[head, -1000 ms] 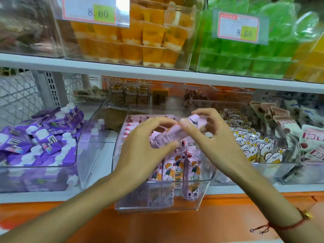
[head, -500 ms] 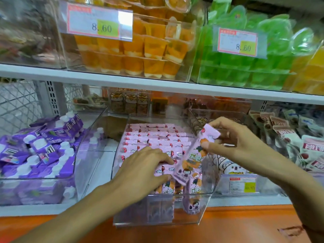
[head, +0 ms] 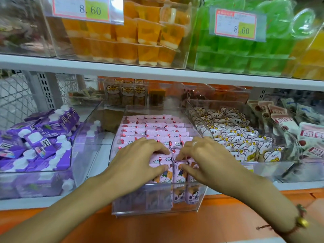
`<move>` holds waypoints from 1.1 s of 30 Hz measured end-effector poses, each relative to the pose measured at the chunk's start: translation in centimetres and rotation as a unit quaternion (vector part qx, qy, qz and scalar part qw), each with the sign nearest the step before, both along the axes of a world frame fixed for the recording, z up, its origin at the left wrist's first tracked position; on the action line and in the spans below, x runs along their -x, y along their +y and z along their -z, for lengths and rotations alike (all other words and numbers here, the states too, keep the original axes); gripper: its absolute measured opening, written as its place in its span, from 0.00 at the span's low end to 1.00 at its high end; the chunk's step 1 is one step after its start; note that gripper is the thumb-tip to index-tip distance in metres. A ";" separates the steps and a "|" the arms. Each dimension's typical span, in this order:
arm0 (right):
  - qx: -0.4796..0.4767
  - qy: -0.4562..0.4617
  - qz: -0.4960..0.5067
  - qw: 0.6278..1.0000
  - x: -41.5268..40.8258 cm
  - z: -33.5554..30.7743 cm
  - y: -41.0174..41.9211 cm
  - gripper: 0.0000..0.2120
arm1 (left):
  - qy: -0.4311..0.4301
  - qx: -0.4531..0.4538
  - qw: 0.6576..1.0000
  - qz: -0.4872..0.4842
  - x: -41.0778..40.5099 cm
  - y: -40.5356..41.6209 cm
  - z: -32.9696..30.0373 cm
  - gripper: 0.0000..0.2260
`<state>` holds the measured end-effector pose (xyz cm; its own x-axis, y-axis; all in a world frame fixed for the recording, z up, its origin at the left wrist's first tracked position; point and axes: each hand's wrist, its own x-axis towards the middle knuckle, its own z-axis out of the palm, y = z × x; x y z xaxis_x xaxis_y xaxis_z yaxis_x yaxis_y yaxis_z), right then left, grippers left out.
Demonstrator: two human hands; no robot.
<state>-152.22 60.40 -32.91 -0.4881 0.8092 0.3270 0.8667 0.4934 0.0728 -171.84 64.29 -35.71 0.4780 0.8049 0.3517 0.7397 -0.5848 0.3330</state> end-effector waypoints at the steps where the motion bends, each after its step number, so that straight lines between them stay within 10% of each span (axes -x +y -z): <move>1: 0.002 0.005 -0.001 1.000 -0.1 0.0 -0.1 0.11 | 0.003 -0.001 1.000 0.001 0.0 -0.1 0.0 0.14; 13: -0.020 0.204 0.156 0.966 -2.2 -0.4 -0.6 0.17 | -0.011 -0.009 1.000 -0.025 -2.6 5.3 -3.9 0.11; 25: 0.044 0.305 0.152 0.939 -3.2 1.2 0.6 0.10 | 0.185 0.002 0.979 -0.085 -9.3 16.2 -3.4 0.14; 33: 0.071 0.343 0.120 0.929 -3.2 1.3 1.0 0.07 | 0.102 0.026 0.987 -0.120 -9.8 17.4 -2.6 0.07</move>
<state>-149.05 61.41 -34.19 -0.0035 0.9266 0.3759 0.7713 0.2418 -0.5888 -162.00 81.70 -33.11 0.3275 0.9182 0.2226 0.9095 -0.3702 0.1889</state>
